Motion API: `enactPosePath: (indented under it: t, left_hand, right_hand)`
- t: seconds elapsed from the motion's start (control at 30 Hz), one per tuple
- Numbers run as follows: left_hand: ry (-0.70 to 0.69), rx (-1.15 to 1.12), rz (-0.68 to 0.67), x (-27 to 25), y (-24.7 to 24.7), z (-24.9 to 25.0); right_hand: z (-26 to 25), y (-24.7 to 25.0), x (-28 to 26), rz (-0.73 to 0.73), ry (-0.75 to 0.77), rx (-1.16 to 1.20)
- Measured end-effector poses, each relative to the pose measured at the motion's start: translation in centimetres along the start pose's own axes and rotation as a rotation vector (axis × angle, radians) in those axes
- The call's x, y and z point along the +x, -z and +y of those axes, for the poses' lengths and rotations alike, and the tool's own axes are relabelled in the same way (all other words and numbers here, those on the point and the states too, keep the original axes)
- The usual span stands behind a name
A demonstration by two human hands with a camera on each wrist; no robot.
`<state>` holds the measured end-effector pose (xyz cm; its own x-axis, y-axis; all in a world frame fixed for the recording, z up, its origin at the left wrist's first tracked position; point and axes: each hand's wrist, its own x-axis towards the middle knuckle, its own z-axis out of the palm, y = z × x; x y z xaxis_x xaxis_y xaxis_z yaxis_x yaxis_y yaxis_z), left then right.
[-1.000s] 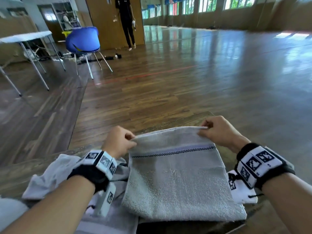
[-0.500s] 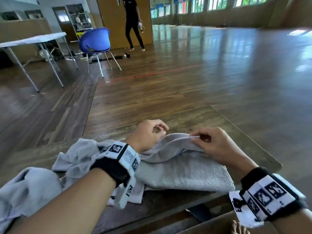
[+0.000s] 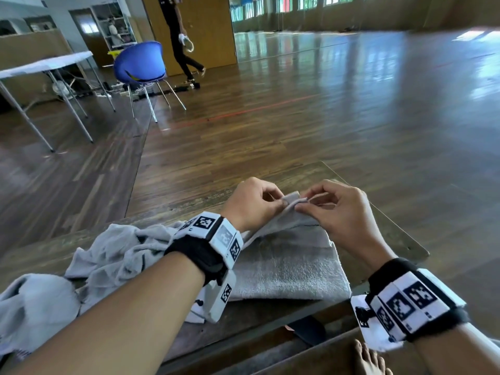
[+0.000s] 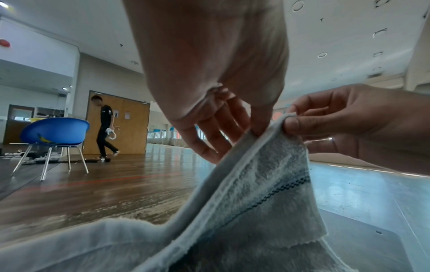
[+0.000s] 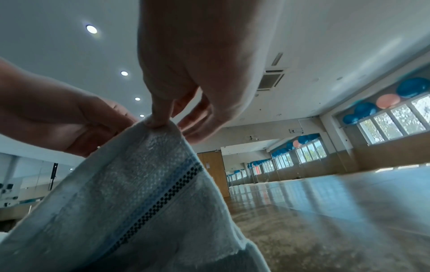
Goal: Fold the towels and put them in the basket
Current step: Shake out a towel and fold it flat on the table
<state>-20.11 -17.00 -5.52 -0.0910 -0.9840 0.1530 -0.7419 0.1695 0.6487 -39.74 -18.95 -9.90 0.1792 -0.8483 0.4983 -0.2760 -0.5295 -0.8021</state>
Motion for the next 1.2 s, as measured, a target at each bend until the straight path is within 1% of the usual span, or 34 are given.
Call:
enactPosePath:
  t: [0.07,0.13,0.23,0.3,0.43,0.6,0.73,0.8,0.83,0.9,0.93,0.97,1.07,1.2]
  left_hand:
    - [0.017,-0.018,0.049,0.0,-0.2,0.0]
    - [0.011,-0.063,-0.006,-0.1,-0.4,0.2]
    - [-0.014,-0.128,-0.081,-0.6,-1.0,0.7]
    - [-0.011,-0.149,-0.074,-0.8,-1.3,0.9]
    - [-0.004,-0.123,-0.043,-1.0,-1.5,1.3]
    - [0.011,-0.175,-0.075,-1.0,-1.3,1.4]
    - [-0.004,-0.174,-0.105,-0.9,-1.1,1.0]
    - [-0.020,-0.111,-0.079,-0.9,-1.1,0.7]
    - [-0.026,-0.056,-0.043,-1.0,-1.2,0.4]
    - [-0.046,0.033,0.070,-1.2,-1.5,0.1]
    - [-0.052,0.046,0.116,-1.3,-1.7,0.1]
    - [-0.045,0.042,0.134,-1.3,-1.9,0.1]
    - [-0.036,0.005,0.110,-1.6,-2.4,0.1]
    - [-0.105,0.000,0.126,-1.7,-2.0,-0.1]
  right_hand:
    - [0.2,0.2,-0.2,0.014,-0.008,0.025]
    - [0.3,0.3,-0.5,0.009,-0.021,0.041]
    - [0.4,0.5,-0.5,0.005,-0.023,0.003]
    - [0.3,0.5,-0.4,0.012,-0.039,-0.022]
    - [0.0,0.4,-0.4,0.016,-0.061,-0.040]
    - [-0.3,0.1,-0.4,0.032,-0.073,-0.060]
    - [-0.2,-0.3,-0.4,-0.083,-0.102,-0.024]
    - [0.0,-0.6,-0.4,-0.114,-0.100,-0.062]
    - [0.1,-0.7,-0.4,-0.109,-0.095,-0.084]
    - [0.2,-0.9,-0.4,-0.070,-0.075,-0.123]
    - [0.2,-1.0,-0.3,-0.053,-0.065,-0.135]
    - [0.2,-1.1,-0.1,-0.045,-0.060,-0.139]
    - [0.1,-1.5,0.0,-0.048,-0.044,-0.133]
    - [-0.1,-1.9,0.1,-0.031,-0.040,-0.084]
